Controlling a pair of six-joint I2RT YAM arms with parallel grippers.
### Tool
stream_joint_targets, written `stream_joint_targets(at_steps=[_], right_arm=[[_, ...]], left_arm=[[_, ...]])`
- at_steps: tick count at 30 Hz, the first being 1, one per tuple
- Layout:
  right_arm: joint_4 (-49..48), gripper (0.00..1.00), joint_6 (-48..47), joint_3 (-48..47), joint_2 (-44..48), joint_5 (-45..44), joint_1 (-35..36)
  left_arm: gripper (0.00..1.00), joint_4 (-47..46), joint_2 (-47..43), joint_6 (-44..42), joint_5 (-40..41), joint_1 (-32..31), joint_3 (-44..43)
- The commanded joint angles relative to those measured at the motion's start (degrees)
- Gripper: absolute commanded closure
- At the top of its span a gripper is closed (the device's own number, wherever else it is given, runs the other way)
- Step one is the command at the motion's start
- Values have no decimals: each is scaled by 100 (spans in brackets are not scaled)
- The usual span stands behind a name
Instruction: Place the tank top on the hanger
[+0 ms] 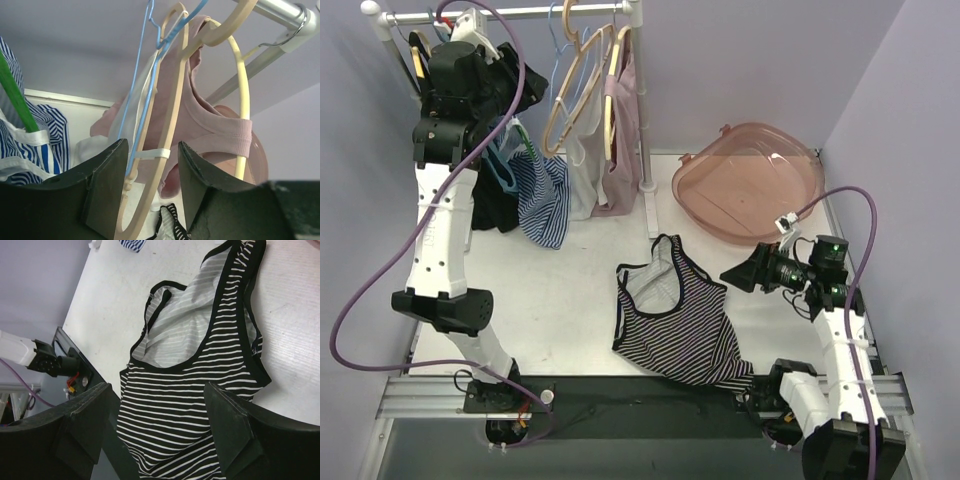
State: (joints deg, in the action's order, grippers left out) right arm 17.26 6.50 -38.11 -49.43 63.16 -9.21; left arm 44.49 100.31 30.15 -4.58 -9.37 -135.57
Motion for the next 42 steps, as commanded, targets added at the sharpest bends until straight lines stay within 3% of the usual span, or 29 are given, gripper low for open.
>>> stream_joint_targets(at_steps=[1, 8, 27, 33, 38, 42], right_arm=[[-872, 25, 562, 523, 600, 540, -274], [-1286, 25, 879, 849, 935, 654, -520], [-1664, 25, 1107, 1130, 1128, 715, -713], [-1682, 25, 1143, 1165, 1155, 751, -713], [-1682, 25, 1143, 1174, 1155, 751, -731], [-1690, 25, 1152, 1174, 1146, 742, -757]], left_arm=[[46, -90, 93, -281, 159, -4, -145], [49, 121, 515, -554, 176, -74, -541], [60, 341, 955, -1292, 536, -381, -523], [71, 280, 990, -1626, 1126, -487, -515], [98, 130, 973, -1644, 1030, -505, -655], [100, 95, 859, -1592, 1055, -514, -725]])
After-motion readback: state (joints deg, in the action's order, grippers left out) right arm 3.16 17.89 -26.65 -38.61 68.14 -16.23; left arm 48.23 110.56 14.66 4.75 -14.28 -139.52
